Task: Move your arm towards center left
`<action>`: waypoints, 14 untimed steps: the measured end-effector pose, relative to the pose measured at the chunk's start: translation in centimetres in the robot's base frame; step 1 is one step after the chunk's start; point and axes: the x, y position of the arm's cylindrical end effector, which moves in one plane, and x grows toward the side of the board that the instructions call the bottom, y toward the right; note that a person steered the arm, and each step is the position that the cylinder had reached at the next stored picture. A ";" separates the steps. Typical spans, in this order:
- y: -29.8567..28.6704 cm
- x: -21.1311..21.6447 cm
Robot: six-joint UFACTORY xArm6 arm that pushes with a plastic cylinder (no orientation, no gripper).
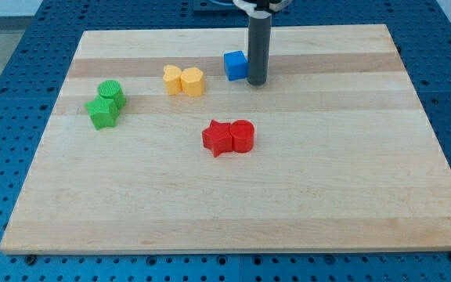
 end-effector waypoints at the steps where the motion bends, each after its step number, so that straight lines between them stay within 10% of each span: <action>1: 0.1 0.0; 11: 5.3 -6.1; 14: -5.2 -7.7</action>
